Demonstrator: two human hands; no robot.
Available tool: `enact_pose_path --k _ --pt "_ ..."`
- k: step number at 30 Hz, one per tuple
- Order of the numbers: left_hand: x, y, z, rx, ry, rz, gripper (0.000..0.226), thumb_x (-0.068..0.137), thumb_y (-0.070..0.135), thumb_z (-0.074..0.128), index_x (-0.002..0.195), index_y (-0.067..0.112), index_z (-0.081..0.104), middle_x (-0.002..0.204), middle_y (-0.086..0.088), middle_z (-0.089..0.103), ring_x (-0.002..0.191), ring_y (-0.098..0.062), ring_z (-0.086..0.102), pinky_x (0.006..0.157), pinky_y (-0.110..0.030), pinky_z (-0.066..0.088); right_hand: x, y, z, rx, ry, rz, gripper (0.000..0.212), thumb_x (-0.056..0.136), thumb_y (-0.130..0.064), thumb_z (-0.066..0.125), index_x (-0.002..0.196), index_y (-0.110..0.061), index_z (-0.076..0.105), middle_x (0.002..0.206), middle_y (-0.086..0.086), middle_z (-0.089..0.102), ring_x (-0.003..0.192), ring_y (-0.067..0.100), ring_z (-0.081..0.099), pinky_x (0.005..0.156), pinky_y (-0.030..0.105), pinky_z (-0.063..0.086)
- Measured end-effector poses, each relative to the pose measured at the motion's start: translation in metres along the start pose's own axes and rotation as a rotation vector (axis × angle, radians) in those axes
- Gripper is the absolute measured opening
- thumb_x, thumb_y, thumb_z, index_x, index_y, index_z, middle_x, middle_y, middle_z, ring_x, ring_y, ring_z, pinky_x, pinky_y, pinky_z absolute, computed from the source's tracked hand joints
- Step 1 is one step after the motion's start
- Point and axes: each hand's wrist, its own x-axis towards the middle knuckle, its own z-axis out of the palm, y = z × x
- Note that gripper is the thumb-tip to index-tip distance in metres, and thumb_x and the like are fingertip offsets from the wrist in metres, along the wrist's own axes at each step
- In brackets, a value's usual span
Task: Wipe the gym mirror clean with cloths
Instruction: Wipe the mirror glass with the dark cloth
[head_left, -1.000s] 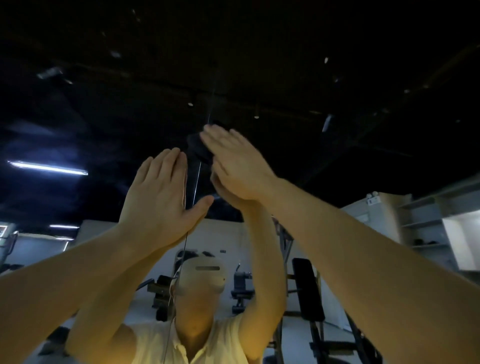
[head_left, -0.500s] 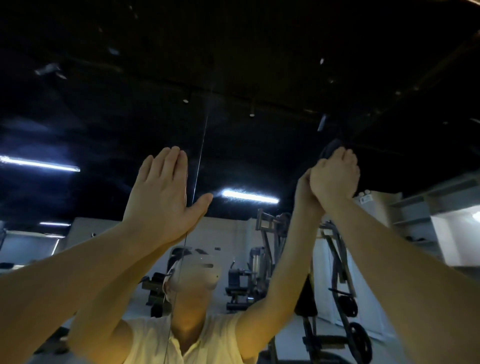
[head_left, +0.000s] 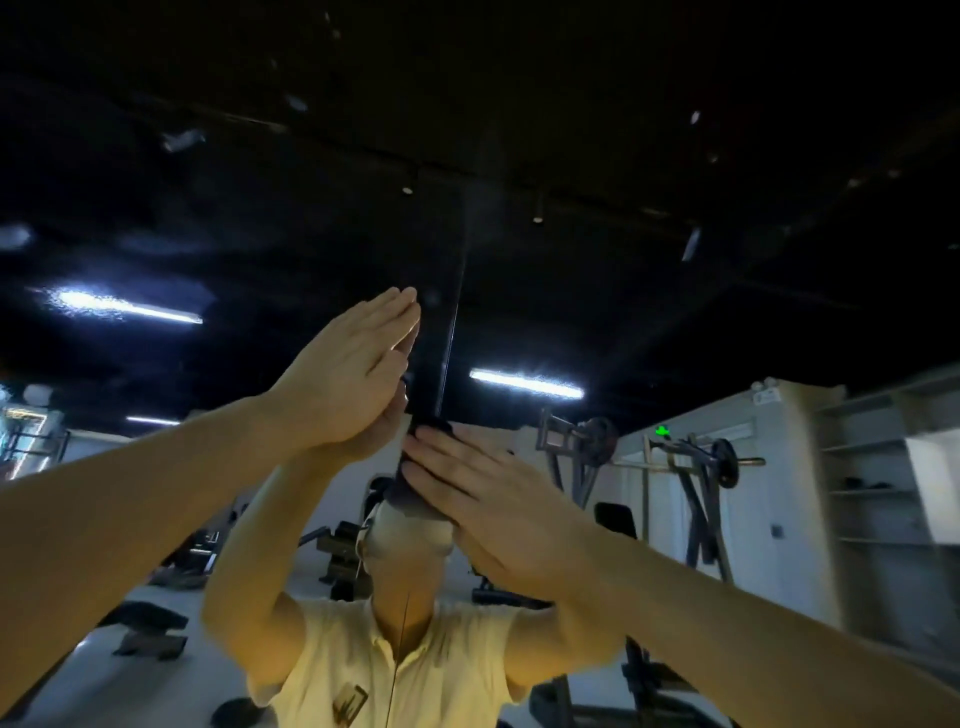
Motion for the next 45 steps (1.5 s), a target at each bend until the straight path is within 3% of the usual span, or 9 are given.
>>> enact_pose_path --k 3,11,16,20,26,29,33,38,45 --pt "0.001 0.003 -0.002 0.035 -0.005 0.009 0.074 0.094 0.044 0.013 0.162 0.016 0.018 0.172 0.006 0.006 0.154 0.0 -0.004 0.118 -0.013 -0.012 0.016 0.033 -0.007 -0.141 -0.056 -0.029 0.075 0.091 -0.025 0.06 0.159 -0.018 0.029 0.169 0.006 0.023 0.157 0.019 0.01 0.127 0.041 -0.007" --pt "0.003 -0.013 0.007 0.128 -0.045 0.08 0.062 0.101 0.048 0.014 0.158 0.025 0.0 0.167 0.011 -0.008 0.154 -0.001 -0.012 0.129 -0.032 -0.005 0.136 0.134 -0.055 -0.047 0.113 0.66 0.062 0.107 -0.022 0.039 0.164 -0.017 0.015 0.172 0.002 0.01 0.159 0.016 0.005 0.129 0.042 0.003" --pt "-0.01 -0.005 -0.005 0.274 0.147 0.009 0.068 0.104 0.044 0.014 0.162 0.008 0.023 0.171 -0.009 0.016 0.159 -0.017 0.009 0.126 -0.033 0.002 0.096 0.074 -0.026 -0.018 0.182 0.398 0.066 0.098 -0.015 0.048 0.16 -0.018 0.028 0.169 0.003 0.023 0.157 0.016 0.014 0.129 0.044 0.003" --pt "-0.017 -0.011 -0.004 0.269 0.169 -0.01 0.066 0.105 0.039 0.016 0.159 0.004 0.032 0.168 -0.013 0.027 0.158 -0.023 0.02 0.129 -0.042 0.013 0.052 0.035 -0.012 -0.042 -0.035 0.003 0.067 0.095 -0.022 0.053 0.158 -0.019 0.031 0.167 0.002 0.028 0.157 0.016 0.016 0.128 0.043 -0.005" --pt "-0.025 -0.028 0.006 0.343 0.024 0.021 0.073 0.102 0.049 0.004 0.165 0.012 0.008 0.174 -0.004 0.001 0.16 -0.014 -0.004 0.13 -0.035 -0.001 0.117 0.105 -0.05 -0.165 0.008 0.492 0.066 0.105 -0.025 0.042 0.164 -0.019 0.013 0.173 0.001 0.009 0.159 0.015 0.003 0.129 0.046 0.0" --pt "-0.022 -0.03 -0.004 0.305 -0.017 0.029 0.076 0.097 0.05 0.003 0.164 0.016 0.005 0.173 0.0 -0.002 0.158 -0.01 -0.007 0.128 -0.031 -0.005 0.128 0.102 -0.044 -0.123 0.04 0.583 0.06 0.108 -0.028 0.033 0.164 -0.015 0.013 0.173 0.003 0.009 0.159 0.016 0.003 0.129 0.046 0.003" --pt "-0.024 -0.028 -0.014 0.263 -0.042 0.006 0.072 0.098 0.048 0.008 0.164 0.017 0.01 0.173 0.001 0.003 0.157 -0.008 -0.004 0.126 -0.027 -0.006 0.091 0.049 -0.018 -0.123 0.064 0.446 0.062 0.107 -0.042 0.021 0.163 -0.015 0.018 0.171 0.004 0.014 0.158 0.017 0.007 0.128 0.043 -0.001" --pt "-0.075 -0.021 -0.005 0.247 0.031 0.026 0.069 0.103 0.042 0.014 0.161 0.006 0.026 0.17 -0.011 0.022 0.159 -0.022 0.016 0.129 -0.04 0.01 0.026 -0.033 -0.002 -0.08 -0.041 0.241 0.064 0.103 -0.043 0.027 0.16 -0.014 0.025 0.169 0.01 0.02 0.158 0.023 0.01 0.128 0.048 0.0" --pt "-0.168 -0.012 0.007 0.331 -0.005 0.055 0.066 0.104 0.03 0.027 0.16 -0.003 0.025 0.169 -0.02 0.021 0.158 -0.032 0.019 0.126 -0.055 0.023 -0.054 -0.118 0.005 -0.19 -0.299 -0.444 0.06 0.101 -0.028 0.033 0.158 -0.012 0.029 0.168 0.012 0.023 0.158 0.03 0.01 0.126 0.055 -0.004"
